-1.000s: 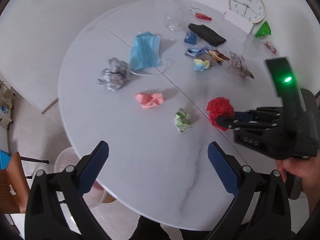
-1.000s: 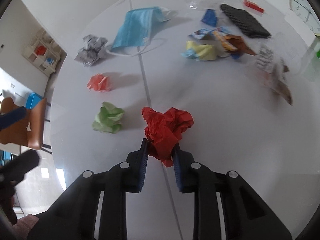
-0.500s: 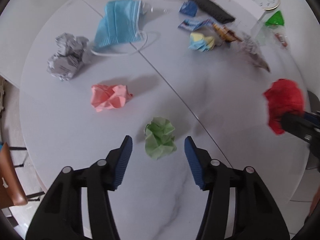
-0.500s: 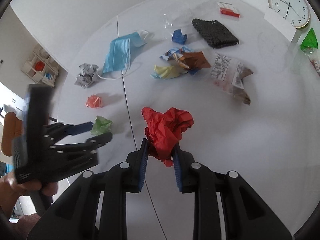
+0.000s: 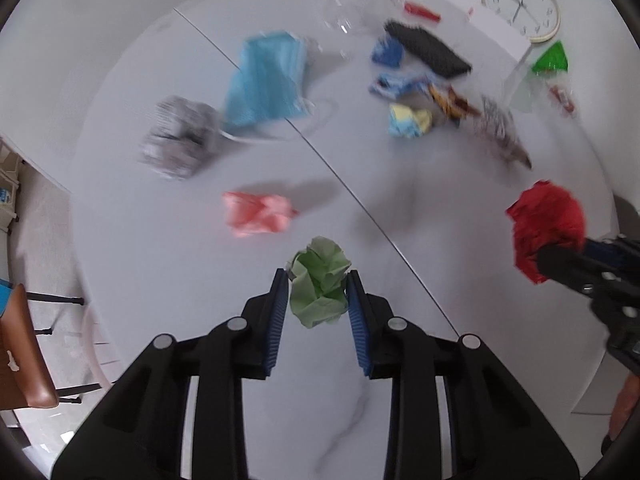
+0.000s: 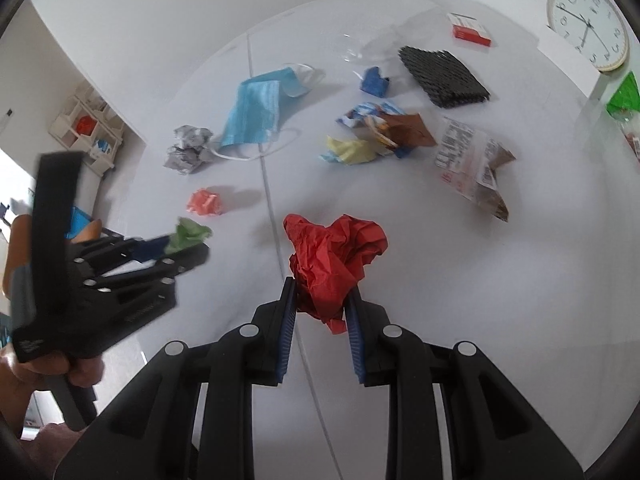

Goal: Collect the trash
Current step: 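Carry both papers over the wastebasket and open both tools to drop them, then grasp the crumpled silver paper with the left tool while the right tool grasps the pink paper, then carry both papers over the wastebasket and open both tools to drop them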

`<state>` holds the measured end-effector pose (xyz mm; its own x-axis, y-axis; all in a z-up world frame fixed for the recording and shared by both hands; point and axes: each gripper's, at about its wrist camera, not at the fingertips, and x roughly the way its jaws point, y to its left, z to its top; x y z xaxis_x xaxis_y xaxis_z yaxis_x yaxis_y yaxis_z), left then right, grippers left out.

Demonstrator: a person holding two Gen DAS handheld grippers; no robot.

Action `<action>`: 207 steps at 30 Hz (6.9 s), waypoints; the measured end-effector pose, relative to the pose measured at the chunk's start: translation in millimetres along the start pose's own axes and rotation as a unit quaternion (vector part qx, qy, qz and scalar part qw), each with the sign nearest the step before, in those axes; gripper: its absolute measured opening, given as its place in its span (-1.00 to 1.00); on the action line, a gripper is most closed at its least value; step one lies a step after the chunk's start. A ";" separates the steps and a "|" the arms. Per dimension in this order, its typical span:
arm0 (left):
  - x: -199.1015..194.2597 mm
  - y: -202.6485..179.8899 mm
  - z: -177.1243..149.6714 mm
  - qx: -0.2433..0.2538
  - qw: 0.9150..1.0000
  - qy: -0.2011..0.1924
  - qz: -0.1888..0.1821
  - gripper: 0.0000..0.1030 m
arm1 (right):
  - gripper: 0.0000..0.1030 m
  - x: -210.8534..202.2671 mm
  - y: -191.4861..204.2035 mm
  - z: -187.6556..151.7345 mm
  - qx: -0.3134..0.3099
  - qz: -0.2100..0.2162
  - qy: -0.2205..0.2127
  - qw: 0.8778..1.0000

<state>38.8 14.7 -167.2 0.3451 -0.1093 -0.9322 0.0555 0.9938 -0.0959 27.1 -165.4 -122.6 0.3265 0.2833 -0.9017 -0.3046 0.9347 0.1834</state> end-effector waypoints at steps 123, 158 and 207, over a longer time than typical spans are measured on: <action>70.3 106.2 96.9 0.031 0.999 -0.004 0.030 -0.10 | 0.79 69.7 56.0 56.3 0.006 0.002 0.042 0.999; -82.0 214.1 -32.1 -0.159 0.982 -0.049 0.091 -0.15 | -0.32 96.8 161.3 62.6 -0.136 0.051 0.065 0.987; -132.8 285.9 -143.4 -0.226 0.962 -0.043 0.145 0.85 | -0.24 100.6 351.6 41.2 -0.292 0.127 0.074 0.945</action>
<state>-125.5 316.0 -120.8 0.3620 0.1921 -0.9122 -0.4610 0.8874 0.0039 -10.2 200.6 -132.8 0.0603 0.4096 -0.9103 -0.8121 0.5503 0.1939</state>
